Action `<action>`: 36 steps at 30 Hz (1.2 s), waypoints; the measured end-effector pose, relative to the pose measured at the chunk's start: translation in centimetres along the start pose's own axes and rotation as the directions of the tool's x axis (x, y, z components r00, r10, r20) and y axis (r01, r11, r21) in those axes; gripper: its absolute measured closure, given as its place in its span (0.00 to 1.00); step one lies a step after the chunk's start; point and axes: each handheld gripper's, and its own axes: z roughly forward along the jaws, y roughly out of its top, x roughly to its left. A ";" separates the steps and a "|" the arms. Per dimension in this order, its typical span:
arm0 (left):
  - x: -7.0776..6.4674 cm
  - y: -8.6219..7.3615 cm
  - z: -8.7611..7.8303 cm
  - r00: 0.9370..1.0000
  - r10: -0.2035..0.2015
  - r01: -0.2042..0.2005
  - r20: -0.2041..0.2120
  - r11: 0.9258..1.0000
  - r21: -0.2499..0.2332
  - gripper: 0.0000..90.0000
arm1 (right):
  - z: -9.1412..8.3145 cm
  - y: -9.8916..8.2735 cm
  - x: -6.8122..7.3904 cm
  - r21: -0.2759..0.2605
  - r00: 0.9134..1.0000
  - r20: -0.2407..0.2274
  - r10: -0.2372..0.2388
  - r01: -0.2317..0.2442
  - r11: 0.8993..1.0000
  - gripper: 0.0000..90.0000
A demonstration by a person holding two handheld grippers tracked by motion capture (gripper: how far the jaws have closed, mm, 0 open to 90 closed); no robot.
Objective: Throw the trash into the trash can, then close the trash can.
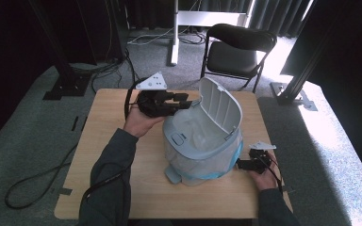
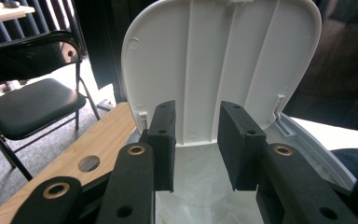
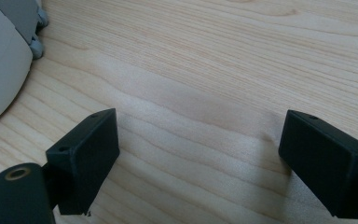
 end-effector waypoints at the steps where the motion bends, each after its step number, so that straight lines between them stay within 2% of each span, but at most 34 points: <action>1: 0.0 0.1 0.0 1.000 -0.002 0.002 0.002 1.000 -0.004 0.74 | 0.0 0.0 0.0 0.000 1.000 0.000 0.000 0.000 1.000 0.12; 22: 0.0 1.7 0.9 0.999 0.026 -0.027 0.018 1.000 0.005 0.73 | 0.0 0.0 0.0 0.000 1.000 0.000 0.000 0.000 1.000 0.12; 36: 0.4 1.9 1.2 0.999 0.019 -0.019 0.031 1.000 0.001 0.73 | 0.0 0.0 0.0 0.000 1.000 0.000 0.000 0.000 1.000 0.12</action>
